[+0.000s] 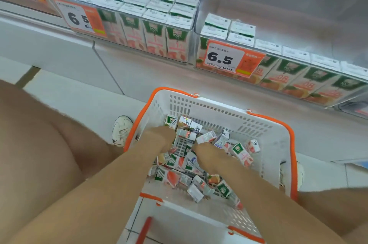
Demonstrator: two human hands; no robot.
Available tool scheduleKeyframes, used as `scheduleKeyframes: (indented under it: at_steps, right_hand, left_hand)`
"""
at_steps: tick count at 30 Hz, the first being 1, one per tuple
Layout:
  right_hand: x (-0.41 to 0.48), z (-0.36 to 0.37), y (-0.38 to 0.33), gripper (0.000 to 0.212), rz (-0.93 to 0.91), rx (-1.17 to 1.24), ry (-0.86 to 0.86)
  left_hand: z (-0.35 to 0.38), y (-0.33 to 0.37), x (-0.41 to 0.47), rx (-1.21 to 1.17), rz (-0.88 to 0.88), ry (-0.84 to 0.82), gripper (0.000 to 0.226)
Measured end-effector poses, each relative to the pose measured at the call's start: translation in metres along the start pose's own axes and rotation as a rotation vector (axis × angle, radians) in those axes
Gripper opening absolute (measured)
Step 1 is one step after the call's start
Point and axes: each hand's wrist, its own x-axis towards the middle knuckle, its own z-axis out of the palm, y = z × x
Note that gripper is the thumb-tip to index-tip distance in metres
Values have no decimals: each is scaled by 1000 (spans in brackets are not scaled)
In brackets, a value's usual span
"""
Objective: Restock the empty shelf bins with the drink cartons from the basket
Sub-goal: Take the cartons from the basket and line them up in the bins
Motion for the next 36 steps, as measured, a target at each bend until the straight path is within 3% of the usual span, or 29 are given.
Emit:
scheduleKeyframes:
  at_steps: [4,10,14,17,20,24,28,31,36]
  right_hand:
    - [14,24,1,60,-68,-35,6]
    - [18,38,-7,45,-67,-125,98]
    - [15,40,-12,56,-43,-87,95]
    - [9,34,-11,47,-26,5,82]
    - [-3,11,-7,49,-5,250,93]
    - [-30,-35,-6,32,69,662,199]
    - [-67,-82,-9,23,83,868,391]
    - [-105,-112,-17,27,-14,883,466]
    - [-154,-150,-41,27,-80,723,748]
  left_hand:
    - [26,4,15,81,-19,-18,31]
    - [33,2,22,142,-22,-85,54]
    - [32,-3,21,188,-45,-54,51]
    - [30,-6,13,173,-48,-13,45]
    - [23,-10,4,-1,-42,-34,44]
    - [-15,-10,-22,-304,38,-33,72]
    - [-60,-5,-60,-419,174,129,58]
    - [-90,-1,-92,-481,225,241,53]
    - [-125,7,-155,-697,390,318,29]
